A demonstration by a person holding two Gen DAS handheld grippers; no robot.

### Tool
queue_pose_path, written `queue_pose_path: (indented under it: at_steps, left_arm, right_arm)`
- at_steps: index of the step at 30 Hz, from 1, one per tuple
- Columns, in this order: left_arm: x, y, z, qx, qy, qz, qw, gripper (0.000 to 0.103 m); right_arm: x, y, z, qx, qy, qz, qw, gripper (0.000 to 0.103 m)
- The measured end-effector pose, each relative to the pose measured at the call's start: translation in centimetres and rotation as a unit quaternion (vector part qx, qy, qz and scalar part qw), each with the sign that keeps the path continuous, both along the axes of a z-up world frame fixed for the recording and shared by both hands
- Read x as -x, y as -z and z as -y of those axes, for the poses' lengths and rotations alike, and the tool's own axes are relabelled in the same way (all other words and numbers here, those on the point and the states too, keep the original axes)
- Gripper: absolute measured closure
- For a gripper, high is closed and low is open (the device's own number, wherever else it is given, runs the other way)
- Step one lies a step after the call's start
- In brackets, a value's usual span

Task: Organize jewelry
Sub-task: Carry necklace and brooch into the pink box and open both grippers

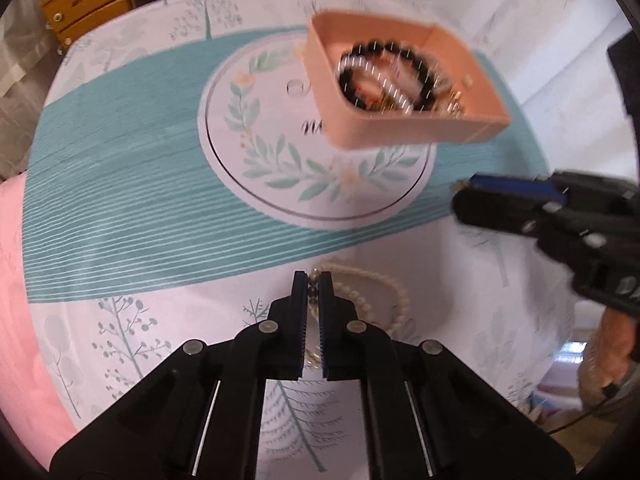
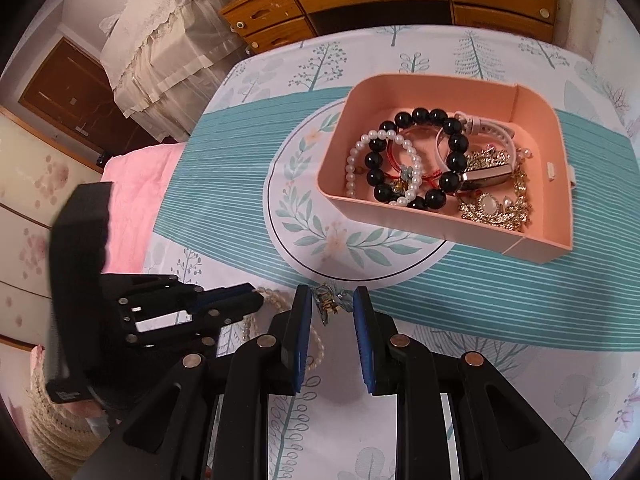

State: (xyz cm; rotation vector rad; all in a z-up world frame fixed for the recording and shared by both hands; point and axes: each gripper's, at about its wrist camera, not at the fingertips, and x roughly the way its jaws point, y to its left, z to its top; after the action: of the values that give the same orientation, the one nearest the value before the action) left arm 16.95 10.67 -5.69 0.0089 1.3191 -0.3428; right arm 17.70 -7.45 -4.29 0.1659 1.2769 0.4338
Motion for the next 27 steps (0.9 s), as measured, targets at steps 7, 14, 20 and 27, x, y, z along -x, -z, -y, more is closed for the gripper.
queue_pose_path:
  at_steps: [7, 14, 20, 27]
  left_arm:
    - [0.5, -7.0, -0.5, 0.045, -0.046, 0.065, 0.9958, 0.100]
    - [0.4, -15.7, 0.3, 0.092, -0.079, 0.148, 0.9815, 0.100]
    - [0.0, -22.6, 2.1, 0.106, -0.077, 0.205, 0.9700, 0.100]
    - [-1.3, -28.1, 5.1, 0.102, -0.077, 0.256, 0.9581, 0.100]
  right_arm:
    - [1.0, -2.7, 0.7, -0.003, 0.003, 0.029, 1.000, 0.082]
    - [1.5, -7.3, 2.3, -0.012, 0.016, 0.072, 0.997, 0.082]
    - [1.4, -11.7, 4.1, -0.012, 0.035, 0.116, 0.993, 0.082]
    - [-0.4, -14.0, 7.1, 0.000, 0.068, 0.137, 0.988, 0.082]
